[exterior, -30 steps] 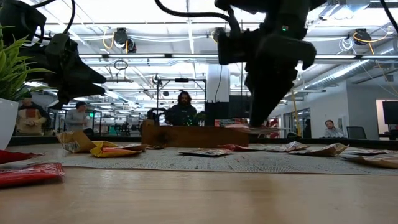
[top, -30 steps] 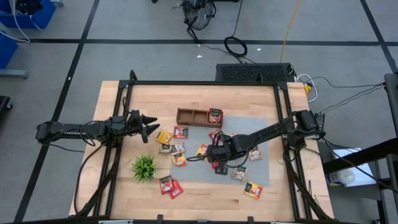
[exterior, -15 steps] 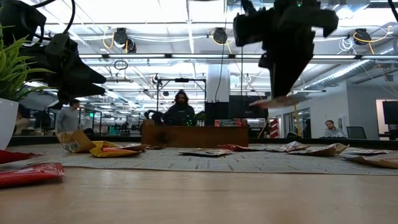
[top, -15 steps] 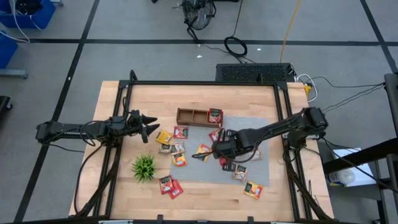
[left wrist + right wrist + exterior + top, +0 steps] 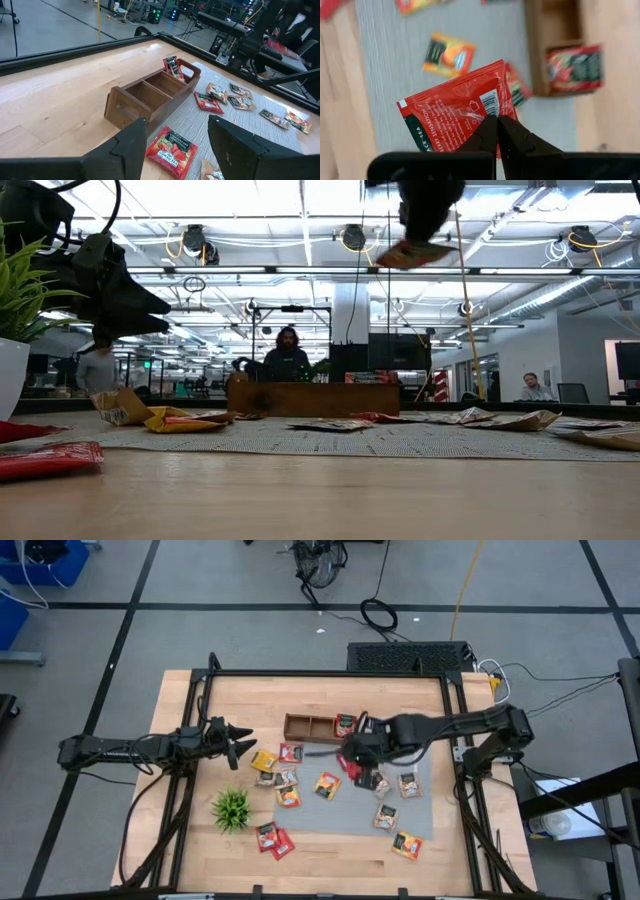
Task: Pick & Place Tea
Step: Put the red tea bag into the right section of the wooden organizer
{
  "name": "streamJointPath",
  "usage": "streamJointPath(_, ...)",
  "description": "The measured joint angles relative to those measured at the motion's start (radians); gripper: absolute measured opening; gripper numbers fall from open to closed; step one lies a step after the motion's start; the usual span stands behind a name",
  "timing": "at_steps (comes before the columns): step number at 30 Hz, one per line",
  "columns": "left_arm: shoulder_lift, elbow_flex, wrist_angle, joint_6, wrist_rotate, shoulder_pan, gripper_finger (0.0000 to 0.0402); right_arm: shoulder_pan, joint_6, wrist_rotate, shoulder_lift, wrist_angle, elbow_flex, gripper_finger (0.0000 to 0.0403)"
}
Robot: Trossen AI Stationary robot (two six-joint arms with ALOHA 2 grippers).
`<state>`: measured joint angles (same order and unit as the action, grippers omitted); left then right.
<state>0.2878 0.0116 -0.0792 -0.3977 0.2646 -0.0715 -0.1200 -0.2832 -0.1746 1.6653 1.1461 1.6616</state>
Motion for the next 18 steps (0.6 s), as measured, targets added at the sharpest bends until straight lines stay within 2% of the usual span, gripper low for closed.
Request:
streamJointPath(5, 0.000, 0.000, 0.000, 0.000, 0.000, 0.000, 0.0212, 0.047, 0.048, -0.039, 0.000, -0.001, 0.071, 0.0000)
streamJointPath(9, 0.000, 0.000, 0.000, 0.000, 0.000, 0.000, 0.0212, 0.085, 0.099, -0.114, 0.007, -0.024, 0.077, 0.0000)
streamJointPath(13, 0.000, 0.000, 0.000, 0.000, 0.000, 0.000, 0.0212, 0.121, 0.135, -0.124, 0.030, -0.034, 0.077, 0.0000)
streamJointPath(18, 0.000, 0.000, 0.000, 0.000, 0.000, 0.000, 0.0212, 0.149, 0.200, -0.242, 0.048, -0.047, 0.077, 0.0000)
